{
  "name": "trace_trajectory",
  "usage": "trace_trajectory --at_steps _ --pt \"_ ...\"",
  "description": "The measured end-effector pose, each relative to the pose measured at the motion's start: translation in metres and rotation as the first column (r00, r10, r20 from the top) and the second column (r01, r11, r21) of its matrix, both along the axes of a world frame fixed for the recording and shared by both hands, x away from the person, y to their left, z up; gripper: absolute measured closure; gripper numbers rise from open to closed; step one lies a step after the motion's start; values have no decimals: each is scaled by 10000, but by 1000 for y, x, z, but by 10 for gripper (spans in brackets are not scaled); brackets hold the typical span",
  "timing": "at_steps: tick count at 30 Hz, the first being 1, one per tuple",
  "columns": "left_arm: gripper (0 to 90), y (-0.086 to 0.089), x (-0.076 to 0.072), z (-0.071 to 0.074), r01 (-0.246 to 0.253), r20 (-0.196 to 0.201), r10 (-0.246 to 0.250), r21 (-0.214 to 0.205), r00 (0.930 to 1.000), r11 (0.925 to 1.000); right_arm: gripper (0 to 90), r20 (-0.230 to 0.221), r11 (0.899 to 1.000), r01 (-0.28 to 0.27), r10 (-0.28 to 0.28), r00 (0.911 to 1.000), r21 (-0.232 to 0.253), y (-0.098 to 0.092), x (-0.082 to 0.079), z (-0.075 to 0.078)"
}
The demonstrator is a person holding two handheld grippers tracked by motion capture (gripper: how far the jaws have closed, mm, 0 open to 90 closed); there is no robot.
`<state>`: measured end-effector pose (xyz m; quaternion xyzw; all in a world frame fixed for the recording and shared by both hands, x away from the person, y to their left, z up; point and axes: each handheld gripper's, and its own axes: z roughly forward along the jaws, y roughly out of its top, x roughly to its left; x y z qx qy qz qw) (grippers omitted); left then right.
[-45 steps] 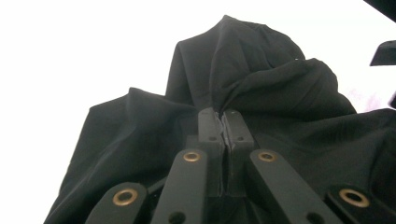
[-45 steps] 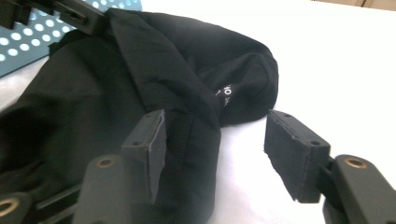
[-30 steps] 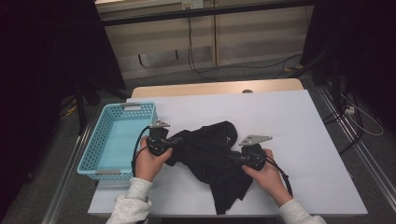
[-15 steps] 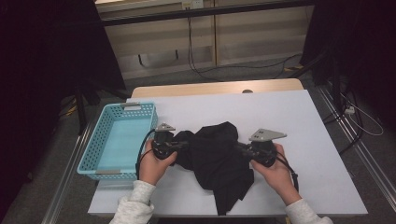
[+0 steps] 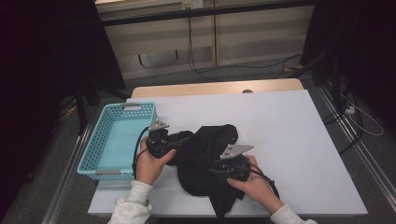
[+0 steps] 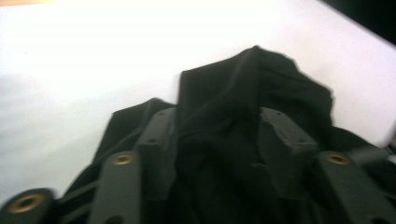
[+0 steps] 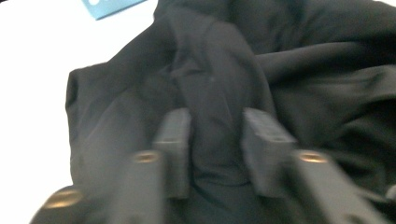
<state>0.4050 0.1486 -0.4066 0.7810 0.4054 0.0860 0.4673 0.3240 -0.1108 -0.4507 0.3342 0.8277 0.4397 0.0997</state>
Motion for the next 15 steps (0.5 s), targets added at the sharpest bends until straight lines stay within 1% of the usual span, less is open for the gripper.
trace_trajectory --at_steps 1,2,3,4,5,6,7,8,9,10,11,12,13,14,15 --pt "426 0 0 0 0 0 0 0 10000 10000 468 74 9999 125 -125 9999 18 -3 1 2" --pt "401 -1 0 1 4 26 -4 -71 10000 10000 468 107 9998 197 -198 9997 55 -6 2 5" --pt "401 -2 0 1 32 -12 -32 -172 10000 9998 457 107 9998 197 -198 9997 55 -6 2 5" --pt "385 -3 0 1 128 24 -128 -73 9999 9999 376 217 9981 512 -520 9984 357 -16 5 11" --pt "385 -4 -1 0 218 30 -218 -37 9998 9998 376 217 9981 512 -520 9984 357 -16 5 11" --pt "368 -6 -1 -1 316 -12 -316 -9 9995 9995 370 354 9950 832 -853 9957 555 -27 7 18" --pt "368 -8 -1 -2 332 -14 -332 -16 9994 9994 370 354 9950 832 -853 9957 555 -27 7 18" --pt "358 -11 -2 -4 436 -38 -436 -4 9990 9990 369 488 9895 1234 -1273 9907 753 -39 10 24" --pt "358 -11 -2 -4 436 -38 -436 -4 9990 9990 369 517 9848 1515 -1562 9864 848 -45 12 26" --pt "357 -14 -3 -5 574 -84 -574 -12 9983 9983 375 600 9807 1762 -1815 9816 850 -51 14 27" --pt "358 -14 -3 -5 574 -84 -574 -12 9983 9983 375 600 9807 1762 -1815 9816 850 -51 14 27" --pt "357 -18 -4 -5 658 -49 -658 -42 9978 9978 383 618 9700 2300 -2350 9700 782 -61 19 28" --pt "356 -18 -4 -5 658 -49 -658 -42 9978 9978 383 618 9700 2300 -2350 9700 782 -61 19 28" --pt "356 -23 -5 -5 790 -41 -791 -50 9969 9969 400 705 9623 2694 -2716 9598 388 -67 24 23" --pt "356 -23 -5 -5 790 -41 -791 -50 9969 9969 400 705 9623 2694 -2716 9598 388 -67 24 23"
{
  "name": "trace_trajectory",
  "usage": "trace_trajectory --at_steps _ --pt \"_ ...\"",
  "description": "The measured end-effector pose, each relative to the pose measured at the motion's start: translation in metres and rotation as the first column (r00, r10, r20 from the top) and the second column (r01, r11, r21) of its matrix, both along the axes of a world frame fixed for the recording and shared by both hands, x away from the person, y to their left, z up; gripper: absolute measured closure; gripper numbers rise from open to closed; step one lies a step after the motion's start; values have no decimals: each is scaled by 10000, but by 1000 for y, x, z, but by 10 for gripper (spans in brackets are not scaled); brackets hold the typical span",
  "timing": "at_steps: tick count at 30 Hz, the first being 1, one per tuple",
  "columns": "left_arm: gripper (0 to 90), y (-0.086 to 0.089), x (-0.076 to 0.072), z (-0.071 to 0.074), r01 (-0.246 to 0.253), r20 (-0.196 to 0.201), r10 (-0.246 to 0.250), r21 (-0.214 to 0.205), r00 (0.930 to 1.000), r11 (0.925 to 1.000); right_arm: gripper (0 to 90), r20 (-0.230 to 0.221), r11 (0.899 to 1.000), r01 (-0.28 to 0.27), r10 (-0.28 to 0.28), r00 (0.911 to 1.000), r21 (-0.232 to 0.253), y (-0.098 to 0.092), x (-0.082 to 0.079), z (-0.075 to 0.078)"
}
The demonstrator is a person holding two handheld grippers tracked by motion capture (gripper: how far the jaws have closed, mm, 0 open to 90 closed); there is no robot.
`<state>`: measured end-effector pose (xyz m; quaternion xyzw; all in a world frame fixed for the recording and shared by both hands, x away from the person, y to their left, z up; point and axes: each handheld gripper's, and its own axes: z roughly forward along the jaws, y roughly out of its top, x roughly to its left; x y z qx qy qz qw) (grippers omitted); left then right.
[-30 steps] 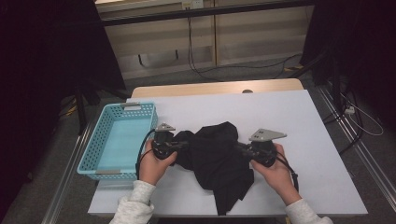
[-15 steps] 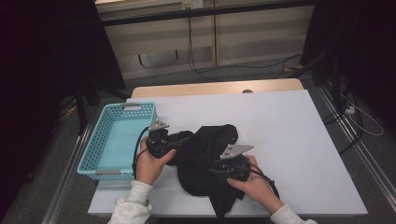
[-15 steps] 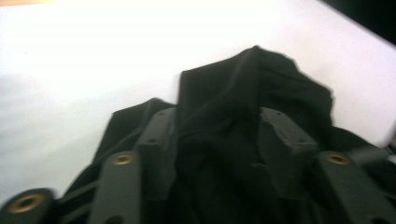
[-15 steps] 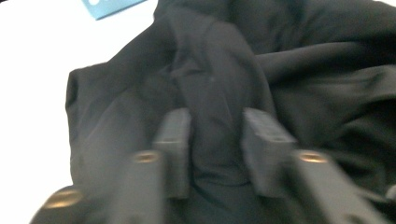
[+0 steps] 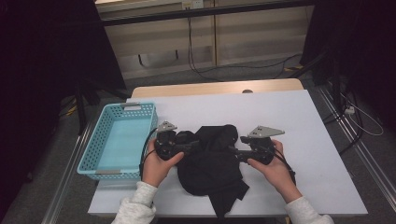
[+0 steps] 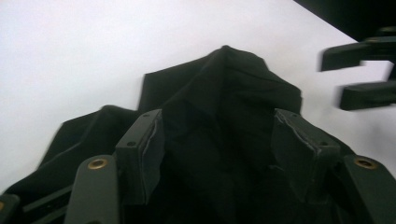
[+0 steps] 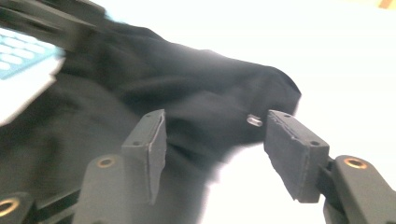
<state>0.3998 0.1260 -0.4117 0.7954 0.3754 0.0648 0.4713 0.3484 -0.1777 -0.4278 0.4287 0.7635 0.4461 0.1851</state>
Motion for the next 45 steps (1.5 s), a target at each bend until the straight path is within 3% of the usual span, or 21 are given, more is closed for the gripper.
trace_trajectory --at_steps 3,8,11,12,13,14,18,20,24,25,26,31,36,39,45 --pt "357 -6 -2 0 182 43 -181 -12 9998 9998 443 -327 9971 28 -53 9995 -755 2 9 -13" --pt "351 -15 -6 -1 388 103 -387 -53 9992 9992 496 -230 9926 -251 225 9995 -1191 12 14 -17" --pt "389 -19 -7 -4 660 -83 -659 43 9978 9978 696 -149 9891 -273 254 9996 -1446 13 21 -20" --pt "411 -23 -8 -7 775 -106 -773 175 9970 9968 809 -238 9930 -285 260 9994 -1142 10 25 -23" --pt "411 -23 -8 -7 775 -106 -773 175 9970 9968 809 -238 9930 -285 260 9994 -1142 10 25 -23" --pt "412 -25 -8 -9 835 -172 -832 191 9964 9963 865 -352 9945 -336 303 9989 -992 8 28 -23" --pt "421 -31 -10 -14 1048 -373 -1040 196 9939 9943 885 -279 9965 -176 154 9995 -816 4 28 -19" --pt "442 -34 -12 -15 1122 -434 -1112 195 9928 9935 888 -56 9983 385 -388 9992 -445 -8 27 -12" --pt "560 -40 -15 -19 1684 -969 -1645 341 9816 9851 887 104 9955 946 -945 9955 -39 -25 25 -5" --pt "642 -41 -15 -20 1812 -1056 -1757 452 9788 9824 888 27 9942 1073 -1073 9942 41 -34 23 -4" --pt "642 -42 -16 -21 1903 -1118 -1826 623 9768 9797 888 27 9942 1073 -1073 9942 41 -34 23 -4" --pt "848 -39 -14 -22 2123 -1479 -1982 862 9689 9734 888 -109 9896 1436 -1436 9896 31 -53 18 -8" --pt "862 -28 -9 -12 1795 -1177 -1703 724 9783 9811 889 -23 9827 1849 -1849 9828 87 -67 14 -5" --pt "864 -14 -4 -4 1324 -804 -1293 345 9883 9906 889 1 9785 2035 -2036 9791 346 -76 12 -2" --pt "863 6 3 11 616 -115 -617 -112 9980 9980 893 23 9811 1844 -1849 9828 582 -78 8 1"
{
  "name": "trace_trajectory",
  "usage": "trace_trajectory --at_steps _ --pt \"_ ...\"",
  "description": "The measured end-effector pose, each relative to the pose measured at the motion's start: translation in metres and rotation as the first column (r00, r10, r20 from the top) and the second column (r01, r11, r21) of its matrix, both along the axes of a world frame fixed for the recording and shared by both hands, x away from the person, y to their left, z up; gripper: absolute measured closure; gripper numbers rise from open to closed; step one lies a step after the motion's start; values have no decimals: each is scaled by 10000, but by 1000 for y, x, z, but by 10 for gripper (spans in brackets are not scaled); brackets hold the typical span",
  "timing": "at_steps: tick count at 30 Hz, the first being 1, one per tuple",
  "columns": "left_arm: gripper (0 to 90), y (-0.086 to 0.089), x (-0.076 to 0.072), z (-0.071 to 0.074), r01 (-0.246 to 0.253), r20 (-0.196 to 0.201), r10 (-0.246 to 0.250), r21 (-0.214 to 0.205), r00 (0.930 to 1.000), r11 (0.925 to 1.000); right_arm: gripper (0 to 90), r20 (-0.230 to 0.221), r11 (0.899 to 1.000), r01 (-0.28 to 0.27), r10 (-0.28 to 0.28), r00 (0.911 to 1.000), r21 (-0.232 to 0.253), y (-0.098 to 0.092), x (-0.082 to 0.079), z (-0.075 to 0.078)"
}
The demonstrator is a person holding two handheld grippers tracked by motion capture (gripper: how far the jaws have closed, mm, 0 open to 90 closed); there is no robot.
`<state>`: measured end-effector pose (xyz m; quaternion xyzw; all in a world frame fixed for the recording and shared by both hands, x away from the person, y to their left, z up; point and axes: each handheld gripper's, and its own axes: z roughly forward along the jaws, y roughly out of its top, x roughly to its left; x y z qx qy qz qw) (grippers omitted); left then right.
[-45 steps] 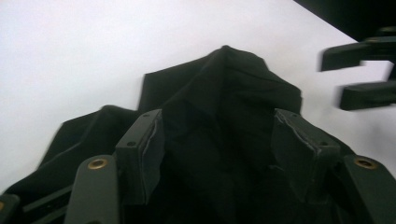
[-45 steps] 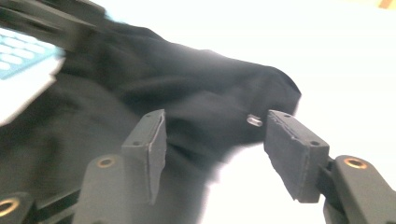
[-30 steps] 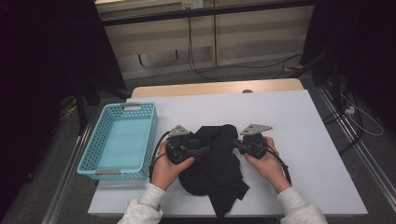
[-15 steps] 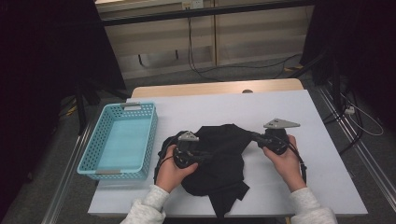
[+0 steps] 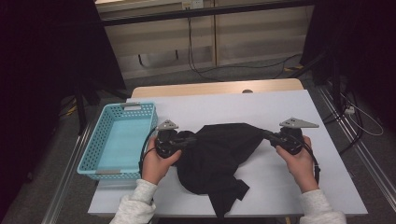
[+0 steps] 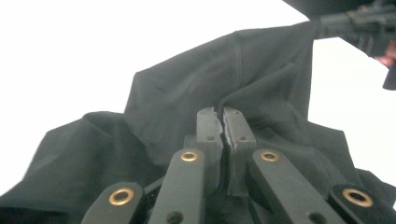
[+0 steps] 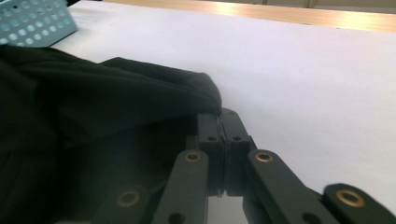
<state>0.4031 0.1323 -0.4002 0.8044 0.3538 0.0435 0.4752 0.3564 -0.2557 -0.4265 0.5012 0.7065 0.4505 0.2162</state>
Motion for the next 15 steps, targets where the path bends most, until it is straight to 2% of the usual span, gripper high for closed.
trace_trajectory --at_steps 2,5,7,8,9,10,12,14,15 --pt "861 3 2 -1 -199 71 199 15 9998 9998 894 14 9994 -209 210 9998 -260 8 -1 0" --pt "858 5 5 -6 -304 -121 305 57 9995 9995 895 -9 9990 -286 286 9996 -338 11 -2 -1" --pt "796 4 5 -9 -330 -142 332 169 9993 9993 895 -54 9988 -311 310 9995 -390 12 -2 -2" --pt "766 1 4 -10 -318 12 318 337 9995 9989 895 -125 9983 -332 326 9994 -472 13 -2 -4" --pt "714 1 4 -10 -318 12 318 337 9995 9989 895 -125 9983 -332 326 9994 -472 13 -2 -4" --pt "714 -1 3 -10 -271 83 269 315 9996 9991 895 -160 9980 -351 343 9993 -531 14 -2 -5" --pt "615 -3 1 -7 -209 121 208 113 9997 9997 895 -214 9978 -374 363 9991 -545 15 -2 -6" --pt "505 -5 -1 -3 -190 312 186 136 9993 9997 894 -290 9973 -446 429 9987 -581 16 -2 -8" --pt "505 -7 -3 -1 -135 291 133 70 9995 9999 894 -290 9973 -446 429 9987 -581 16 -2 -8"
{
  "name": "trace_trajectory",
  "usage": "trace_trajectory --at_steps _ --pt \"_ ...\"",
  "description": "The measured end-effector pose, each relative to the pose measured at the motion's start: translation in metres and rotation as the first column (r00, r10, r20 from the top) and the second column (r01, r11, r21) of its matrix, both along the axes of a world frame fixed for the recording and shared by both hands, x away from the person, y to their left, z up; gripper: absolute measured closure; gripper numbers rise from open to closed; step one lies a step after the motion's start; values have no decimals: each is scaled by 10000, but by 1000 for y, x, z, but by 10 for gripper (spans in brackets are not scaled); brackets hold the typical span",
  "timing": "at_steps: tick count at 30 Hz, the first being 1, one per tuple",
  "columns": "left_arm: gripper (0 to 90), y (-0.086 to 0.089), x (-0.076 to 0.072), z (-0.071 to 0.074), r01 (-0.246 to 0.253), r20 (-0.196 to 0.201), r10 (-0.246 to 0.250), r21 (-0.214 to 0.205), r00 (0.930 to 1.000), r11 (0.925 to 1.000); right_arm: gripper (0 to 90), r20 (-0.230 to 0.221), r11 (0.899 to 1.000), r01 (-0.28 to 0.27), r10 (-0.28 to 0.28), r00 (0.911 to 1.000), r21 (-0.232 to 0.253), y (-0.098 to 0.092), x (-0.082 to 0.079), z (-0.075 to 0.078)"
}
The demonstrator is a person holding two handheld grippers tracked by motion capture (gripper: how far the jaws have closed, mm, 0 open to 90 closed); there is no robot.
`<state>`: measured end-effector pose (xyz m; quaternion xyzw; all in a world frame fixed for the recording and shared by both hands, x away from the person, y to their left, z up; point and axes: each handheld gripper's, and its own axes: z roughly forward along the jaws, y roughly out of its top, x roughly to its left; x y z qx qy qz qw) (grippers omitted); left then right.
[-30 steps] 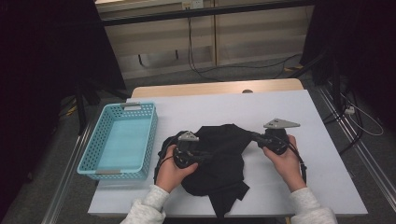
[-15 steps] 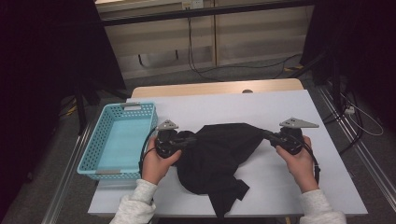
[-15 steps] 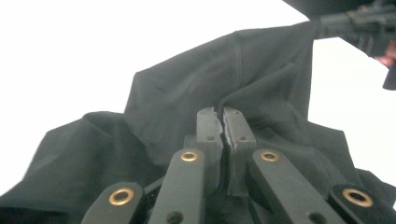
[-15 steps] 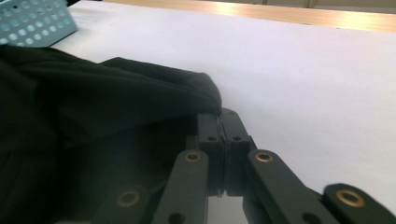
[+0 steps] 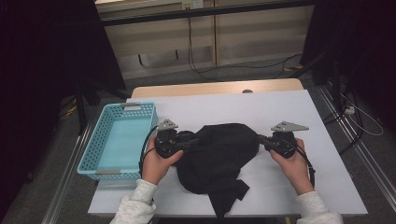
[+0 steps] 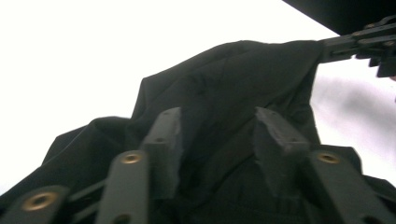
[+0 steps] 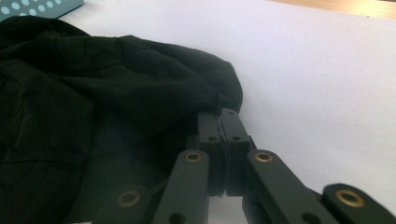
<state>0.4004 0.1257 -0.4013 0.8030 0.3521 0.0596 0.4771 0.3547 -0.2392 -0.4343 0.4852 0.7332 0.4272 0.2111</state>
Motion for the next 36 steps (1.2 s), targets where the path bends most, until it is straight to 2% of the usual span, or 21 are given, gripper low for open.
trace_trajectory --at_steps 1,3,5,6,7,9,11,16,21,27,29,30,31,32,33,36 --pt "460 -1 -1 1 29 5 -29 -88 10000 10000 894 -44 10000 -54 54 10000 -42 1 0 -1" --pt "441 -5 -4 2 237 -138 -240 -159 9996 9996 894 -39 9999 -70 70 10000 -74 2 0 -2" --pt "418 -11 -7 -1 400 -148 -401 -54 9991 9992 894 -52 9999 -79 79 10000 -72 3 1 -2" --pt "418 -14 -9 -3 448 -217 -448 -6 9988 9990 894 -98 10000 -55 55 9999 -78 4 1 -2" --pt "404 -21 -13 -8 696 -481 -691 78 9964 9975 893 -122 9999 -56 55 9999 -99 4 1 -3" --pt "402 -25 -16 -10 840 -505 -831 162 9953 9963 892 -132 10000 -33 32 9999 -75 4 1 -4" --pt "400 -33 -20 -14 1174 -533 -1153 380 9919 9924 892 -136 10000 2 -3 9999 -59 4 0 -4" --pt "418 -48 -26 -25 1580 -794 -1525 690 9851 9850 890 -191 9998 53 -57 9998 -191 5 0 -6" --pt "453 -62 -31 -43 2150 -1156 -2012 1233 9727 9688 889 -309 9997 79 -86 9995 -232 4 -1 -8" --pt "626 -67 -34 -49 2603 -1305 -2408 1621 9618 9518 888 -341 9993 139 -151 9993 -341 3 -1 -9" --pt "692 -69 -35 -50 2710 -1272 -2524 1604 9592 9491 888 -331 9992 127 -139 9994 -373 3 -1 -10" --pt "720 -69 -36 -49 2822 -1298 -2626 1683 9561 9445 888 -348 9992 126 -139 9993 -381 3 -1 -10" --pt "787 -70 -36 -49 2923 -1409 -2704 1700 9524 9411 888 -377 9991 153 -168 9991 -396 3 -1 -10" --pt "787 -70 -36 -50 2993 -1475 -2761 1686 9497 9392 888 -377 9991 153 -168 9991 -396 3 -1 -10" --pt "818 -70 -36 -52 2997 -1544 -2769 1517 9484 9419 887 -388 9991 157 -173 9991 -395 3 -1 -11" --pt "851 -70 -36 -51 2945 -1592 -2702 1562 9496 9428 888 -415 9990 170 -188 9990 -423 3 -1 -11"
